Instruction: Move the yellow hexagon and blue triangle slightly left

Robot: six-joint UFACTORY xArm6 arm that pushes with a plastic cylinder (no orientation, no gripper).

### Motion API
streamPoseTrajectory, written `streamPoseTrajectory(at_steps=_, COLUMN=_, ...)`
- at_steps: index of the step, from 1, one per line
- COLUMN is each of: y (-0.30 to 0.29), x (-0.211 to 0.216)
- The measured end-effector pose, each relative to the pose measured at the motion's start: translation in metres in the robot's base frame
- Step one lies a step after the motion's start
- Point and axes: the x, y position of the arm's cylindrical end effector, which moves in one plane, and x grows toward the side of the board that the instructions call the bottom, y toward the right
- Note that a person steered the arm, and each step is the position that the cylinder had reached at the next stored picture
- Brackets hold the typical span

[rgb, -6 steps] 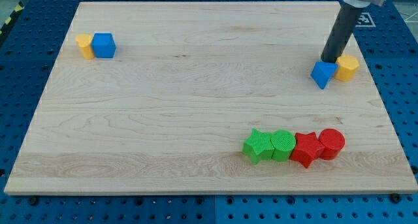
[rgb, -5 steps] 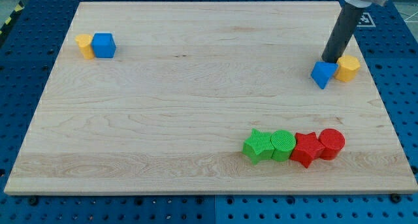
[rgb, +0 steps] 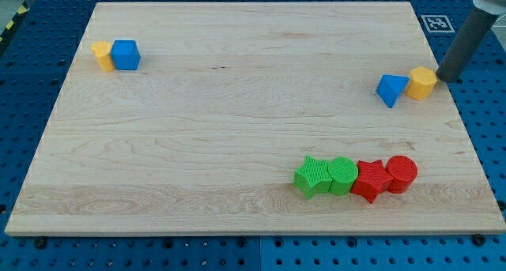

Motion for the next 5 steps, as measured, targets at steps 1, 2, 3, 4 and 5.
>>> streamPoseTrajectory(at_steps=1, y=-0.013, x=0.004)
streamPoseTrajectory(at_steps=2, y=-0.036, x=0.004)
streamPoseTrajectory(at_steps=3, y=-0.055, x=0.004)
streamPoseTrajectory(at_steps=4, y=-0.070, x=0.008)
streamPoseTrajectory(at_steps=5, y=-0.076, x=0.019)
